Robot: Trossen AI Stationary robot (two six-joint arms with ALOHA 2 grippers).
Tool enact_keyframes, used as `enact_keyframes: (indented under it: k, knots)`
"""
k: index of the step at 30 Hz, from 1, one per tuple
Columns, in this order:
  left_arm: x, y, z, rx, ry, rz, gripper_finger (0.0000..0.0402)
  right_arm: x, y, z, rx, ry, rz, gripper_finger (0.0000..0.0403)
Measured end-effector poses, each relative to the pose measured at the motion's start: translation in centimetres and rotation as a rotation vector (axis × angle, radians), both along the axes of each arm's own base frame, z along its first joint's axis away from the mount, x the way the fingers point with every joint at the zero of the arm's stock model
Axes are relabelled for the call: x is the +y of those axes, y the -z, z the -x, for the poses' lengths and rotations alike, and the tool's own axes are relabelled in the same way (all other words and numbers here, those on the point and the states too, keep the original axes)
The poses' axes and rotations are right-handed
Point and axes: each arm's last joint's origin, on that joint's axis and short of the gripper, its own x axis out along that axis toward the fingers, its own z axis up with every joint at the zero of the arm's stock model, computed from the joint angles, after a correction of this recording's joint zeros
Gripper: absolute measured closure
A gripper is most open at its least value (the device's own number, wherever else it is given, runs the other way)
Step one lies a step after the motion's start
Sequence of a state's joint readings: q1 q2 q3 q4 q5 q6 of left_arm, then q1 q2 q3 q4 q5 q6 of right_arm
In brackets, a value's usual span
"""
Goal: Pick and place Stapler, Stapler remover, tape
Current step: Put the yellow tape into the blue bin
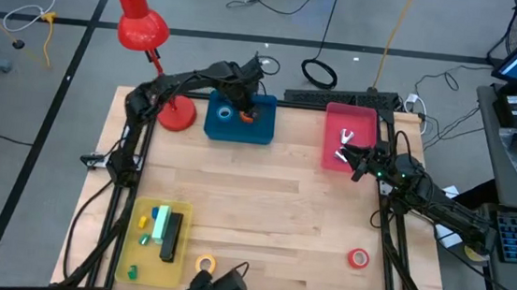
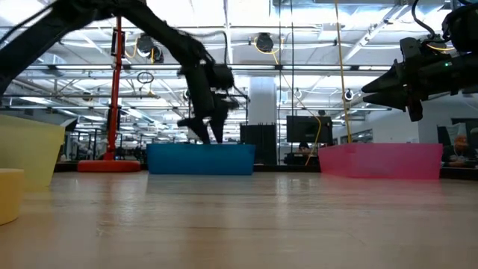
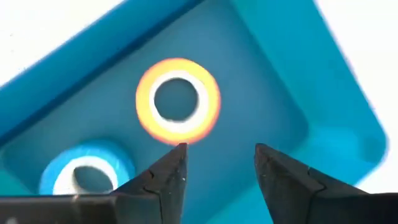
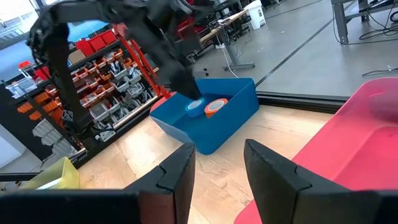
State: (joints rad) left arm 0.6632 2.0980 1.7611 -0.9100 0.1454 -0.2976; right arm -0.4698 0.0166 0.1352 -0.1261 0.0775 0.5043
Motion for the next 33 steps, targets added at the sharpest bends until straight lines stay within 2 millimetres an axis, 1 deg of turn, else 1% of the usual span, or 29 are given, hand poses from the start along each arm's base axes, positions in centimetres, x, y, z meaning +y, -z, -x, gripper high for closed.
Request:
enact_keyframes:
  k: [1, 3, 6, 10, 12, 14, 17, 19, 23, 28, 33]
  knots:
    - [-0.6, -1.0, 0.2, -0.011, 0.01, 0.002, 0.0215, 0.0, 0.0, 0.0, 0.0, -0.001, 0.0, 0.0273]
    - [-2.3, -3.5, 0.5, -0.037, 0.047, 0.01, 0.0217, 0.0, 0.0, 0.0, 0.001, -0.003, 0.001, 0.0273]
    - [-6.4, -7.0, 0.7, -0.063, 0.14, 0.028, 0.0222, 0.0, 0.0, 0.0, 0.003, -0.003, 0.005, 0.0273]
    - [-13.7, -10.5, 0.6, -0.069, 0.299, 0.034, 0.0224, 0.0, 0.0, 0.0, 0.009, -0.005, 0.014, 0.0273]
    - [-17.6, -11.6, 0.3, -0.079, 0.367, 0.029, 0.0223, 0.0, 0.0, 0.0, 0.008, -0.005, 0.014, 0.0272]
    - [-21.4, -12.3, 0.0, -0.085, 0.439, 0.017, 0.0223, 0.0, 0.0, 0.0, 0.009, -0.005, 0.015, 0.0273]
    - [-27.1, -12.5, -0.1, -0.079, 0.583, -0.024, 0.0222, 0.0, 0.0, 0.0, 0.009, -0.006, 0.016, 0.0273]
    - [-30.5, -12.5, 0.1, -0.072, 0.634, -0.041, 0.0222, 0.0, 0.0, 0.0, 0.009, -0.005, 0.016, 0.0273]
    - [-36.1, -11.6, 0.6, -0.034, 0.695, -0.054, 0.0222, 0.1, 0.0, 0.0, 0.01, -0.035, 0.015, 0.0273]
    - [-41.2, -10.0, 1.4, 0.008, 0.772, -0.113, 0.0222, 0.3, 0.0, -0.2, 0.005, -0.112, 0.012, 0.0272]
    - [-45.0, -7.5, 1.6, 0.079, 0.916, -0.168, 0.0222, 0.3, 0.0, -0.2, 0.004, -0.133, 0.012, 0.0273]
